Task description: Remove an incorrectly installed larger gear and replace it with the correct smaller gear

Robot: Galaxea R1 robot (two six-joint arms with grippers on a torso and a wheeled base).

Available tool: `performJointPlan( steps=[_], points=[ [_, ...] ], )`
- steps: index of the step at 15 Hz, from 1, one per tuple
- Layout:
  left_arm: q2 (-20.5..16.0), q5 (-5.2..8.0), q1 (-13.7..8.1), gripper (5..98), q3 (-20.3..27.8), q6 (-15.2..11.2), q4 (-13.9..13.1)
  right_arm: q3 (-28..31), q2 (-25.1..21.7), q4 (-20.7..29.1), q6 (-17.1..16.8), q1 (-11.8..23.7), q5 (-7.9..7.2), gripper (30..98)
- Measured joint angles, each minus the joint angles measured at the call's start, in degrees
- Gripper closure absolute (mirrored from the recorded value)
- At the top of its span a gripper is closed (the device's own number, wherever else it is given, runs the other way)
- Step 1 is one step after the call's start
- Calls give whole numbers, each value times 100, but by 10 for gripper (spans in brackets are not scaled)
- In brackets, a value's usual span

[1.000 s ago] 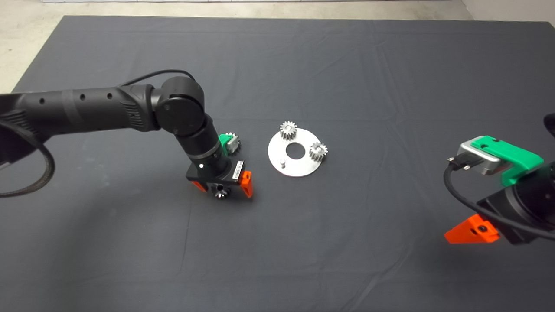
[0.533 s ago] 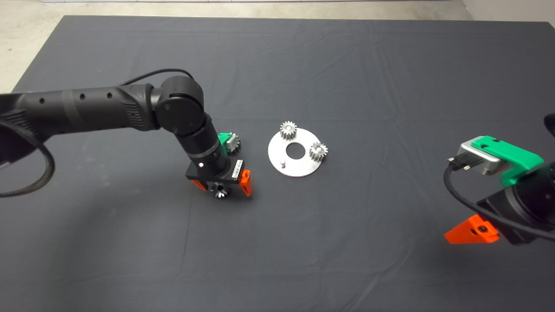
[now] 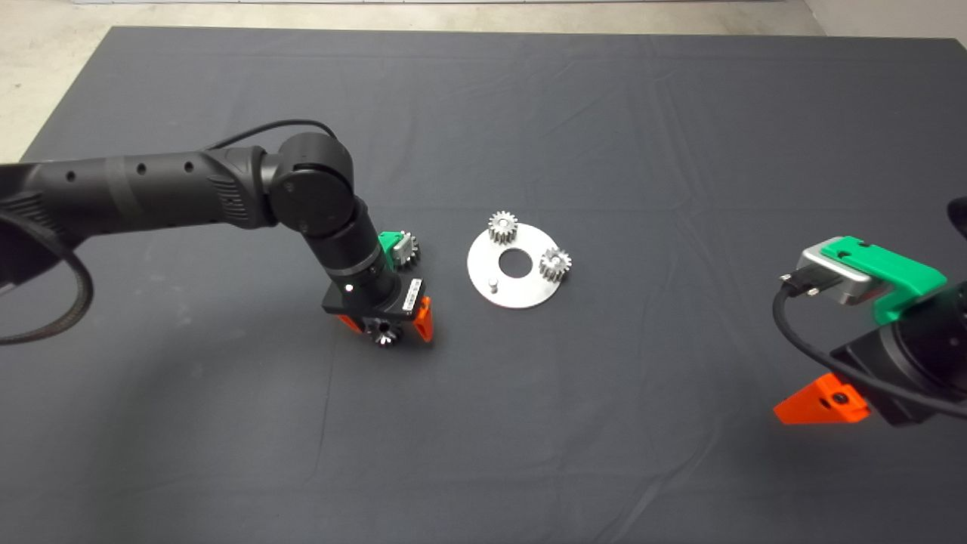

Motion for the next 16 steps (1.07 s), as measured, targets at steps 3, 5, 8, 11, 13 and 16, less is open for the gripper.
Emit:
performJointPlan(
  steps=[3, 5, 8, 11, 13, 16],
  points=[
    [4, 6, 0, 189, 5, 0, 0, 1, 0, 0, 0, -2, -2, 308],
    [4, 11, 0, 232, 9, 0, 0, 2, 0, 0, 0, 0, -2, 308],
    [2, 28, 0, 253, 9, 0, 15, 2, 0, 0, 0, -1, -2, 308],
    [-20, 45, 0, 279, 9, 0, 20, 2, -1, 0, 0, -2, -2, 308],
    [-29, 48, 0, 279, 9, 0, 17, 0, 0, 0, 0, -1, 0, 308],
    [-27, 47, 0, 279, 9, 0, 33, 2, -1, 0, 0, -2, -2, 308]
  ],
)
